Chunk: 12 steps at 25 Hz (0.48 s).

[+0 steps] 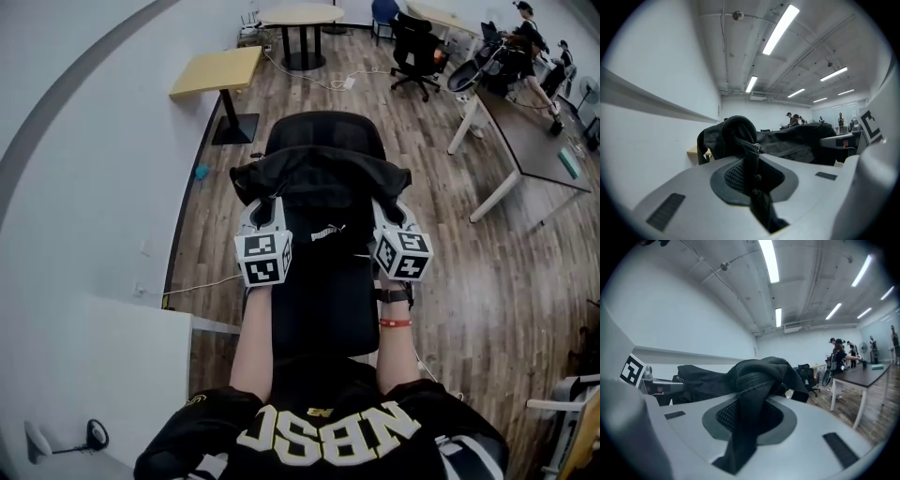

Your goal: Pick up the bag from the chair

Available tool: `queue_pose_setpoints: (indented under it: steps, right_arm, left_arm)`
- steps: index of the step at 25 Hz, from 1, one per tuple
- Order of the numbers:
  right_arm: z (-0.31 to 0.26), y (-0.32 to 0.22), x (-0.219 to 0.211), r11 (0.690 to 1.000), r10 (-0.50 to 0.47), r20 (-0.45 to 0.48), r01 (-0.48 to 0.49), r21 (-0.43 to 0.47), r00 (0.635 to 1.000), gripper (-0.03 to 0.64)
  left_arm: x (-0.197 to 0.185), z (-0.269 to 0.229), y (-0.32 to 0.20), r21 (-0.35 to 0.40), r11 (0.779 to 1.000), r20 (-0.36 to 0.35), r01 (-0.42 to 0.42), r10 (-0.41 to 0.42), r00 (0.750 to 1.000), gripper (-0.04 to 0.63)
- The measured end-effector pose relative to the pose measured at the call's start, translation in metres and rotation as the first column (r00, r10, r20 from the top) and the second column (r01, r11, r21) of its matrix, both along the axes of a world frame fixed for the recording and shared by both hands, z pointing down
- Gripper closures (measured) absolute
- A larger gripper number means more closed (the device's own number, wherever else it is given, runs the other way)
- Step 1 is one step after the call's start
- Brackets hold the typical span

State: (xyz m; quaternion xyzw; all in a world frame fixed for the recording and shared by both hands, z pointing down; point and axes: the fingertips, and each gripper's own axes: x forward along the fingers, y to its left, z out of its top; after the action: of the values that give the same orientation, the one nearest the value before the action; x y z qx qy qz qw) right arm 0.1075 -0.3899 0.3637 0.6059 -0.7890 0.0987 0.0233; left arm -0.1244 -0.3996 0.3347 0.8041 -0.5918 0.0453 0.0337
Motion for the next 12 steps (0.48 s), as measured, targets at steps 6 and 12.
queue_pose_setpoints:
  steps: [6,12]
  right_arm:
    - [-0.06,-0.001,-0.008,0.993,-0.005,-0.015,0.007,0.117,1.0,0.54]
    - [-0.094,0.006,-0.014,0.981,-0.009,-0.022,0.013,0.194,1.0,0.538]
  left_arm:
    - [-0.007,-0.056,0.001,0.122,0.992,-0.003,0.014,-0.013,1.0,0.555]
    - [-0.014,-0.085,0.01,0.203,0.979,-0.006,0.022,-0.021,1.0,0.555]
